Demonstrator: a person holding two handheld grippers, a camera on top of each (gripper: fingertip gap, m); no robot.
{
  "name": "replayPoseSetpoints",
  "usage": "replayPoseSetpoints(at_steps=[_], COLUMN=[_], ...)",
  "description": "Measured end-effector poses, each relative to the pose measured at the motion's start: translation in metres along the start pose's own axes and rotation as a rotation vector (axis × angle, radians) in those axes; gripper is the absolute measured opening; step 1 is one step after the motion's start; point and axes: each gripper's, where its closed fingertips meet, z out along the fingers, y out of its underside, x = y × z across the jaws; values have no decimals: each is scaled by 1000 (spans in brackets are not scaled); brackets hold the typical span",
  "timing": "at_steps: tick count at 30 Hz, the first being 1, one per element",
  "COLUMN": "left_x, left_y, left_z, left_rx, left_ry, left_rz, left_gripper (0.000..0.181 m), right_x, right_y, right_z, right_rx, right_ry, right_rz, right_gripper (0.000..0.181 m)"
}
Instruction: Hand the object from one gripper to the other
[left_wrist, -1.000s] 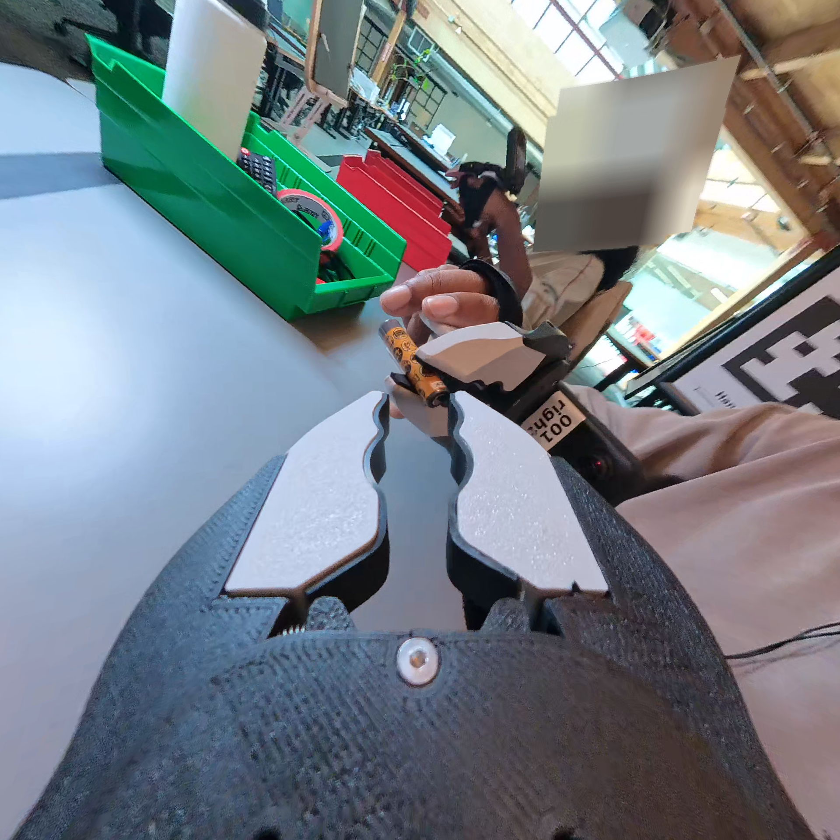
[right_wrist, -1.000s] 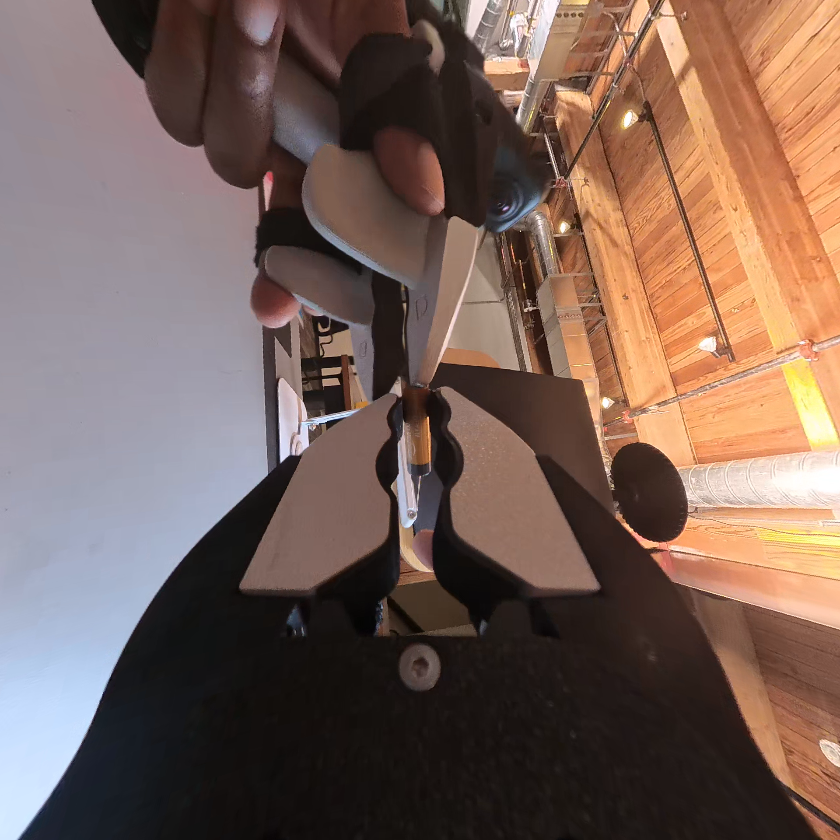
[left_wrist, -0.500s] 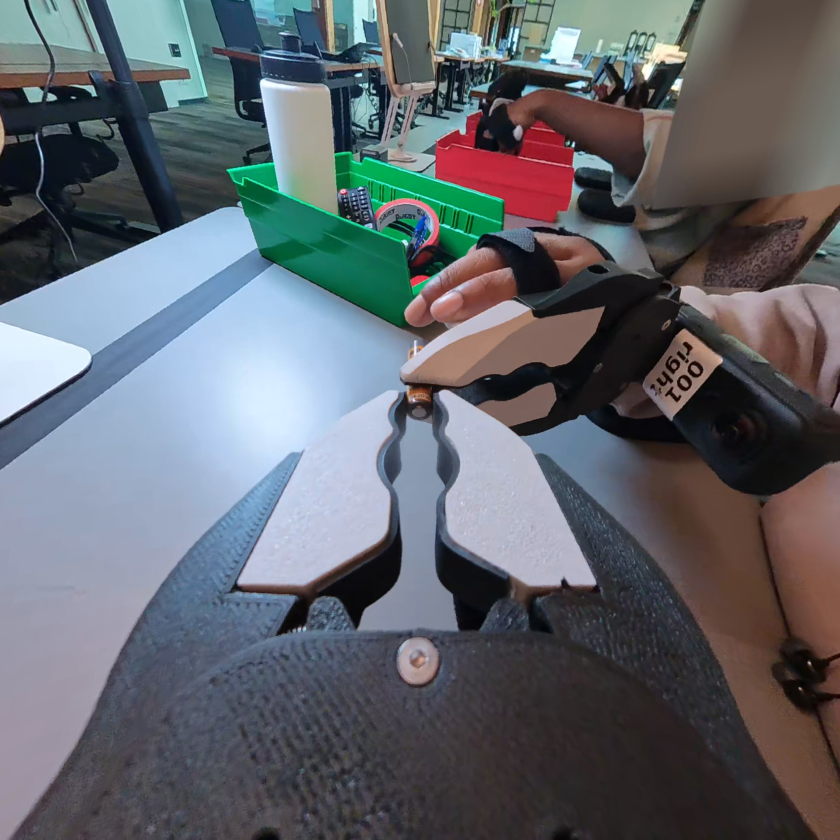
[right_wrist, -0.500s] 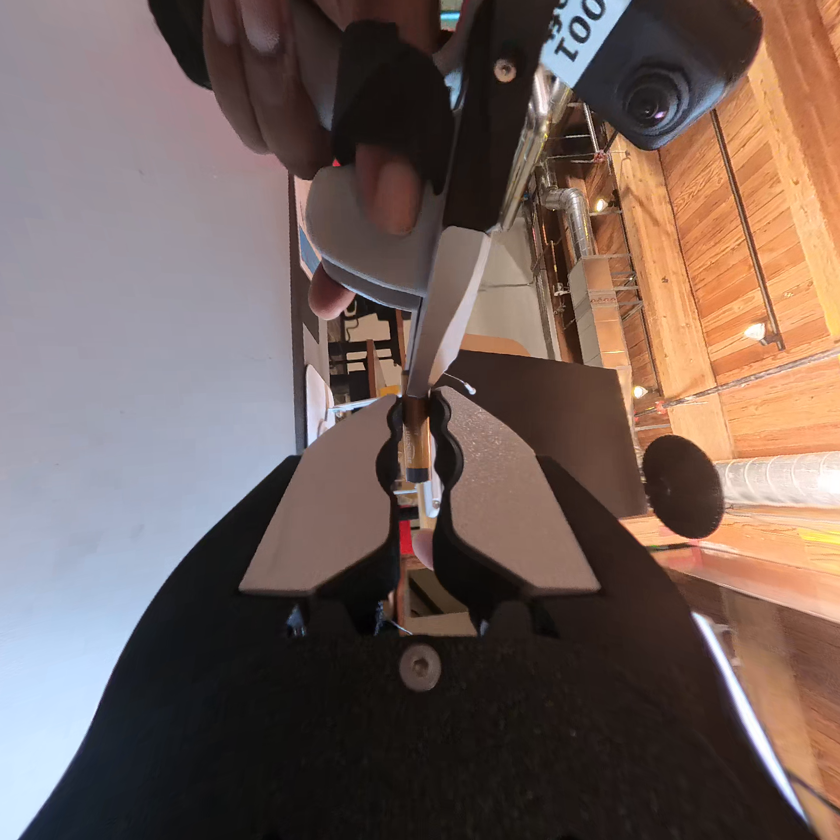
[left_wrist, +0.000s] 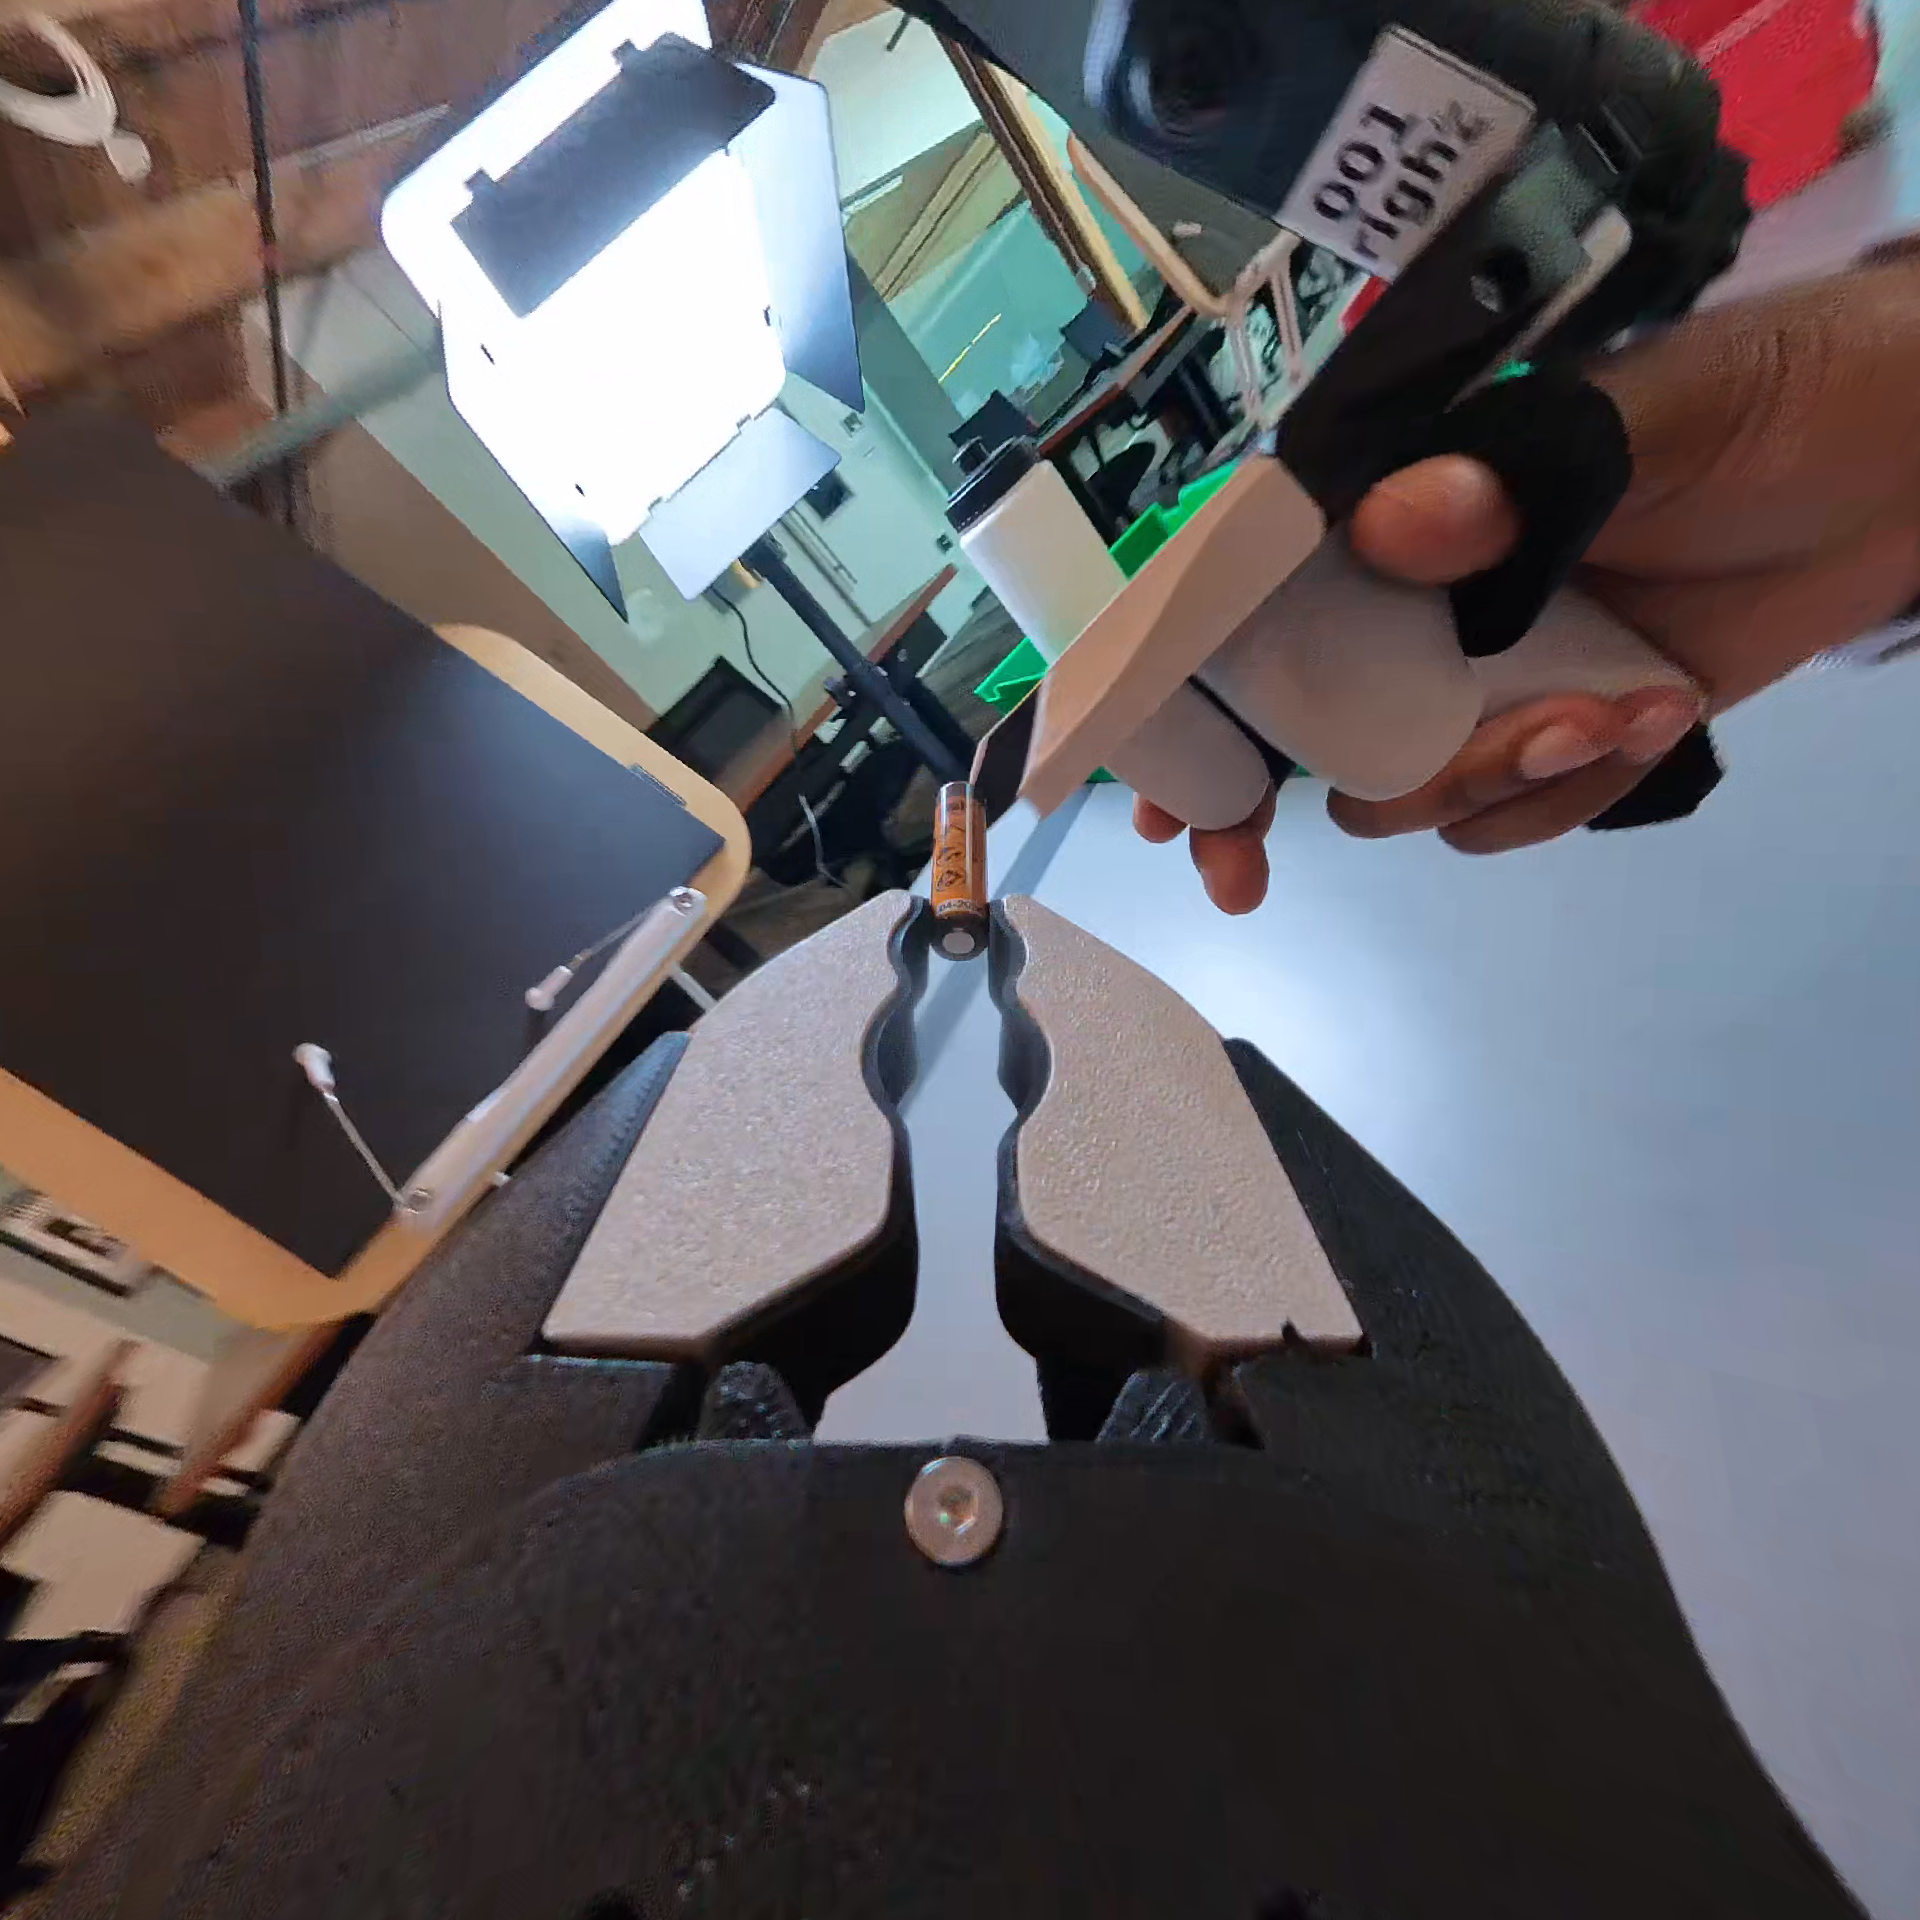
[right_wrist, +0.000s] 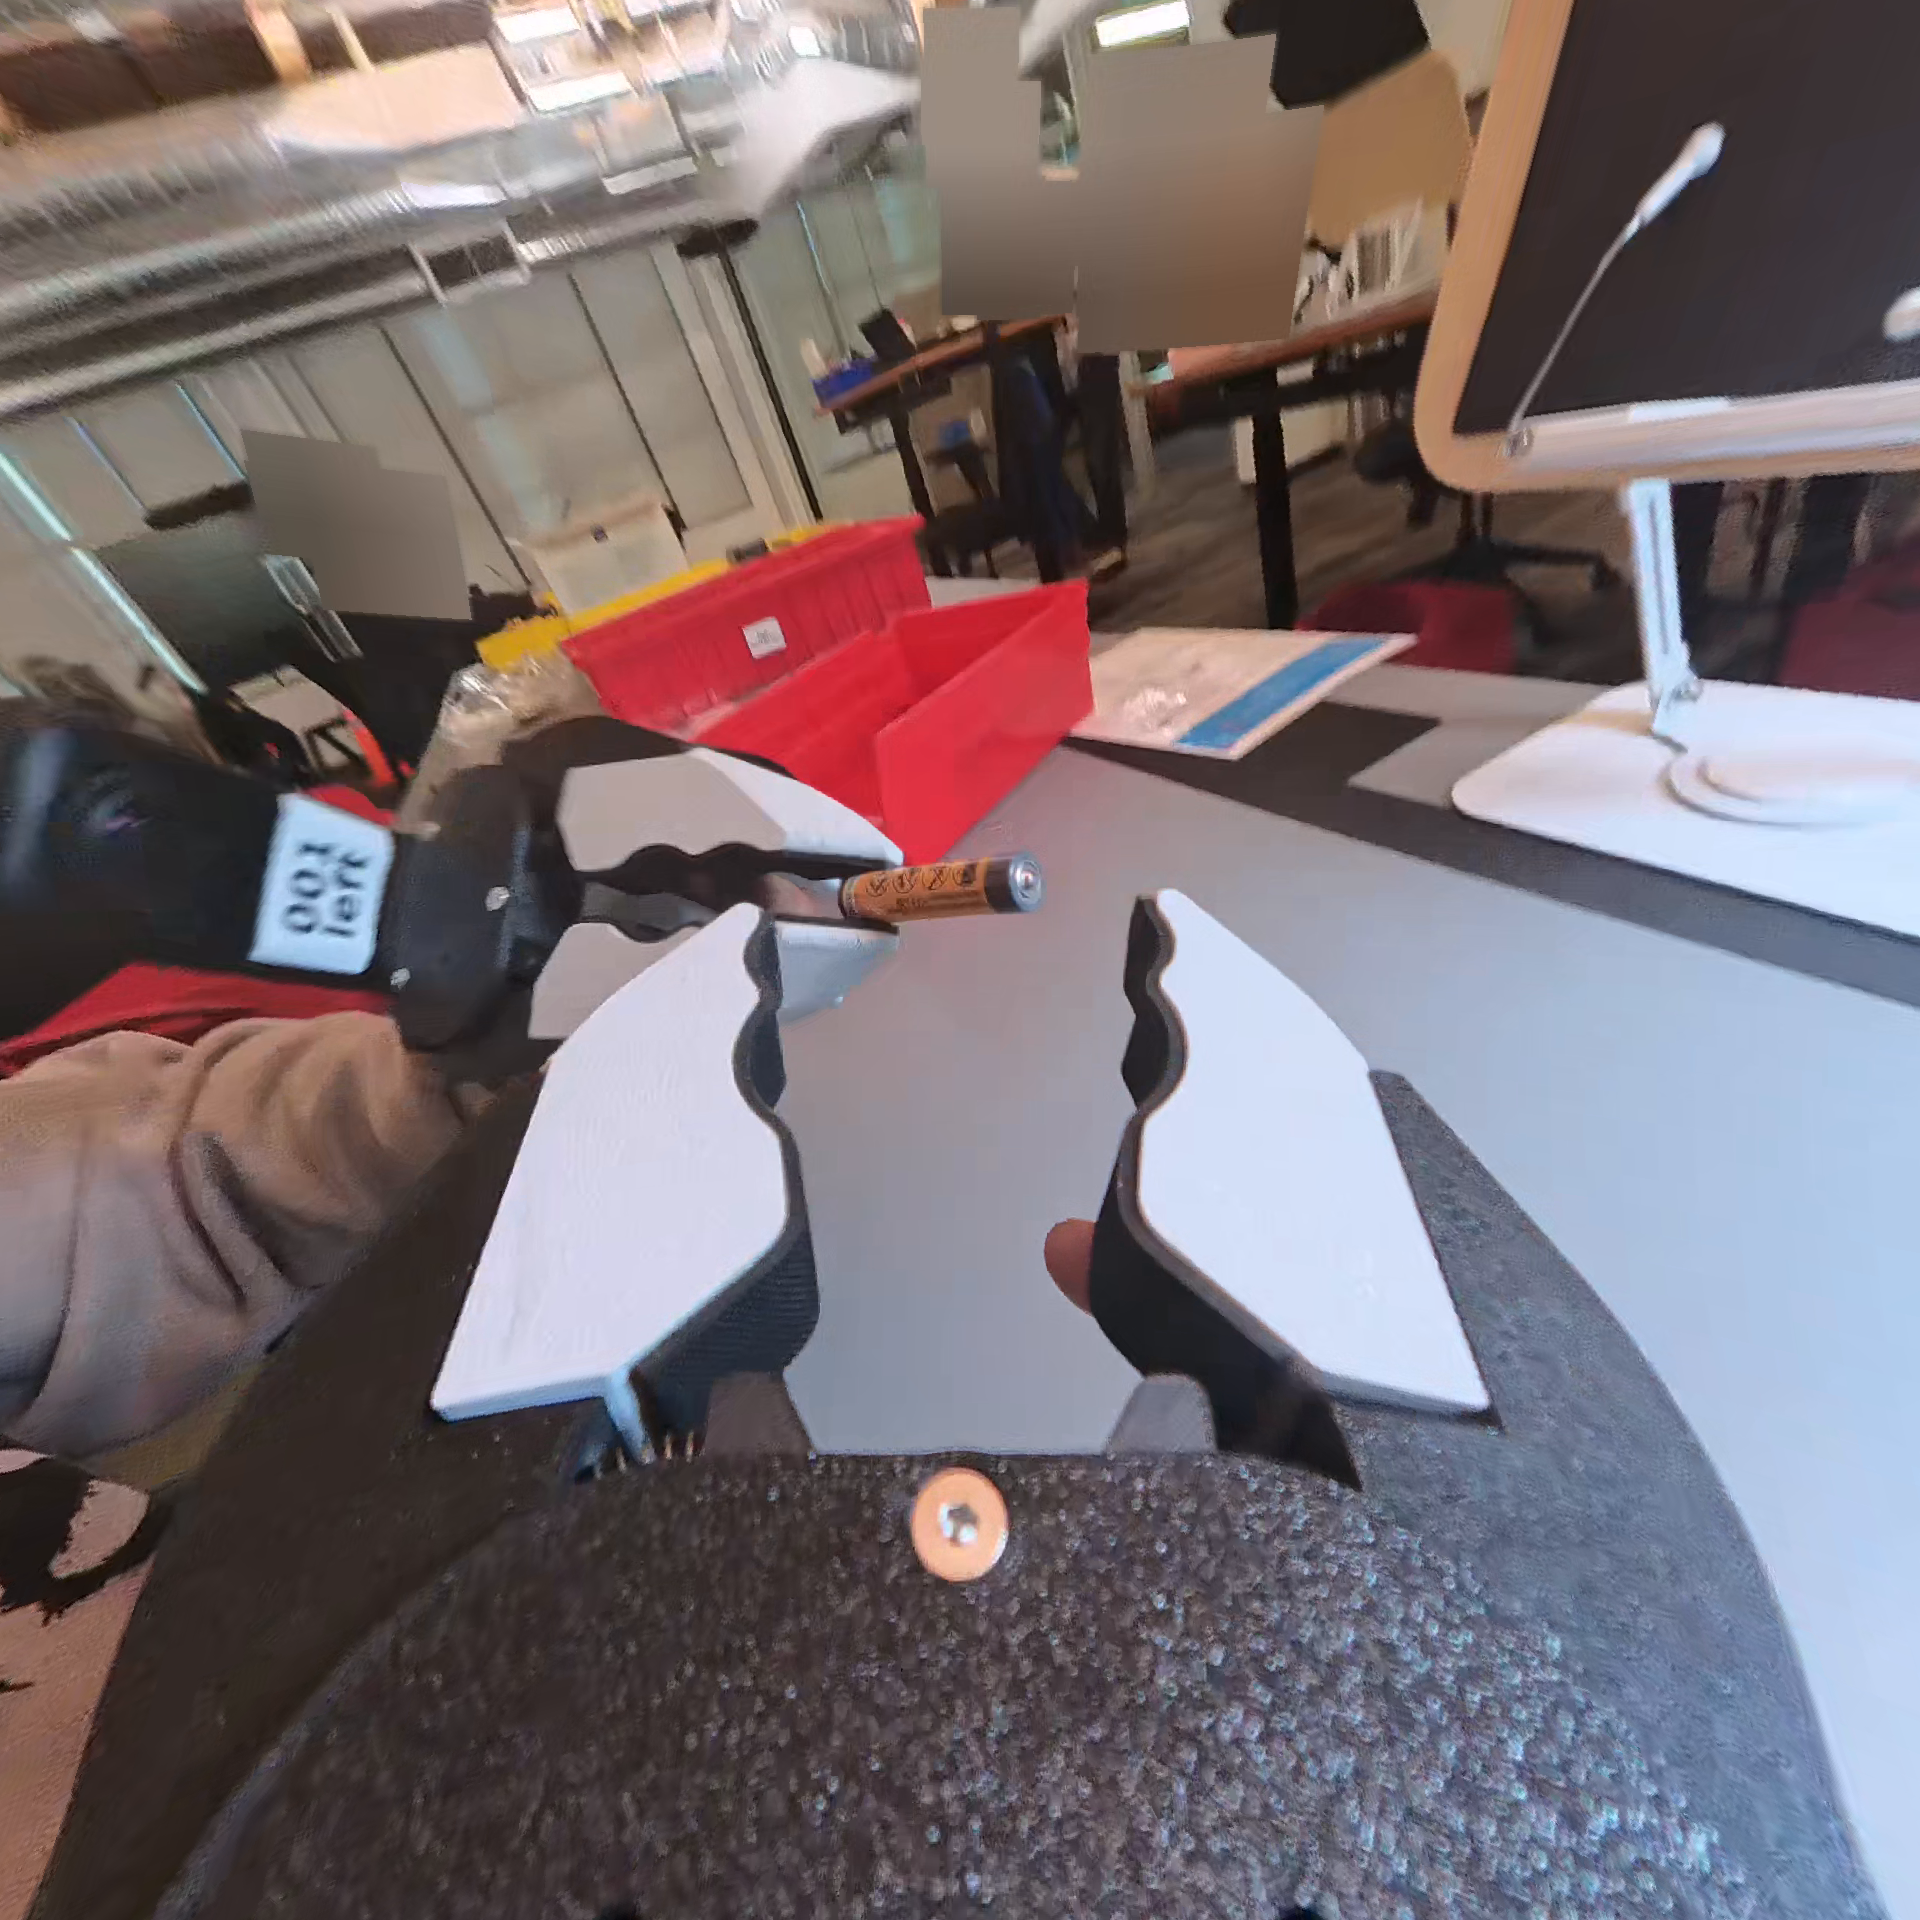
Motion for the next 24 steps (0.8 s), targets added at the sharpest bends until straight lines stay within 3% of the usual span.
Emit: replayPoseSetpoints(at_steps=[3, 8, 14, 18, 21, 24], left_x=[12, 21, 25, 26, 24, 26], left_y=[1, 12, 16, 18, 11, -5], left_z=[3, 6, 7, 6, 3, -2], left_rx=[-46, -130, -153, -146, -101, -30], left_ry=[-44, -89, -83, -61, -62, -49], left_rz=[238, 492, 562, 559, 544, 546], left_gripper=[10, 10, 10, 10, 10, 10], right_x=[4, 16, 11, 0, 0, -8], right_y=[11, 23, 29, 34, 28, 26], right_z=[3, 1, 2, 5, 4, 1], right_rx=[-82, -185, -225, -220, -179, -175], right_ry=[104, 228, 199, 119, 60, -141], right_rz=[-66, -214, -229, -238, -167, 35], right_gripper=[66, 56, 42, 20, 36, 61])
